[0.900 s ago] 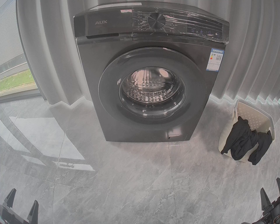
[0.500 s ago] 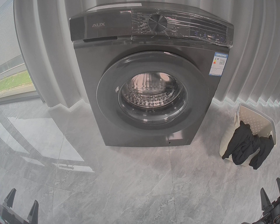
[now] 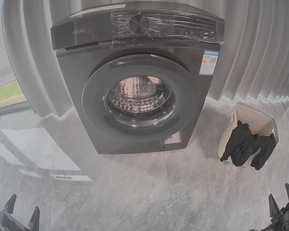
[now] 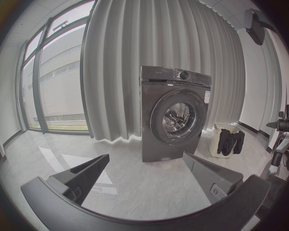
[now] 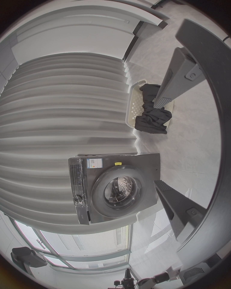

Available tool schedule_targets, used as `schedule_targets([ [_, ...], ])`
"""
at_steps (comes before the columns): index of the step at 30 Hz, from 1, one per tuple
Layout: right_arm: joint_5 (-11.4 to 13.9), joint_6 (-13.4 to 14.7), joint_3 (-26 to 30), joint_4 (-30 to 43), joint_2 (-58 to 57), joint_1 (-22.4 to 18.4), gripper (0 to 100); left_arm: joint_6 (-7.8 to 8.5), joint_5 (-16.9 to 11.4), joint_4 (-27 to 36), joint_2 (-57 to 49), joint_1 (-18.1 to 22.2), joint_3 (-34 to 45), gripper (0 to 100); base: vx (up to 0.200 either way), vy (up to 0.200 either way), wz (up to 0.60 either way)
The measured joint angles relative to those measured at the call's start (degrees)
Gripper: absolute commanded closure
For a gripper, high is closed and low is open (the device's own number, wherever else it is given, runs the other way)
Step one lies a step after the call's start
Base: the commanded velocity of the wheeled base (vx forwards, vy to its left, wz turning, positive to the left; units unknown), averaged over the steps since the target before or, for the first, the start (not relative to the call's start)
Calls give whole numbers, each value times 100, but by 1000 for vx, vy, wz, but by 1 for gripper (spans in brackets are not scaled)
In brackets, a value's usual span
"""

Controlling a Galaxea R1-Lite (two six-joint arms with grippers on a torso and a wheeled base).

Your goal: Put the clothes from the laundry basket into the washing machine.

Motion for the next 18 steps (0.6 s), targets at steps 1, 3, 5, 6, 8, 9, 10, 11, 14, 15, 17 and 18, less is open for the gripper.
schedule_targets([
  [1, 0, 0, 0, 0, 0, 0, 0, 0, 2, 0, 0, 0, 0, 0, 0, 0, 0],
  [3, 0, 0, 0, 0, 0, 0, 0, -2, 0, -2, 0, 0, 0, 0, 0, 0, 0],
  [5, 2, 0, 0, -1, 0, 0, 0, -2, 0, -2, 0, 0, 0, 0, 0, 0, -300],
  [6, 0, -2, 0, 0, 0, 0, 0, -2, 0, -2, 0, 0, 0, 0, 0, 0, -600],
  [8, 10, -4, 0, -1, 0, 0, 0, -2, 2, 2, 0, 0, 0, 0, 0, 0, -600],
  [9, 10, -4, 0, -1, 0, -2, 0, -5, 0, 2, 0, 0, 0, 0, 0, 0, -600],
  [10, 10, -6, 0, 0, 1, -2, 0, -5, 0, 0, 0, 0, 0, 0, 0, 0, -600],
  [11, 10, -6, 0, 5, 1, 0, 0, -5, 0, 2, 0, 0, 0, 0, 0, 0, 0],
  [14, 11, -9, 0, 0, 0, 0, 0, -5, 0, 0, 0, 0, 0, 0, 0, 0, 0],
  [15, 11, -6, 0, 0, 0, -2, 0, -5, 2, 0, 0, 0, 0, 0, 0, 0, 0],
  [17, 11, -9, 0, 0, 0, -2, 0, -5, 2, 0, 0, 0, 0, 0, 0, 0, 0],
  [18, 11, -9, 0, 0, 0, -2, 0, -5, 0, 0, 0, 0, 0, 0, 0, 0, 0],
])
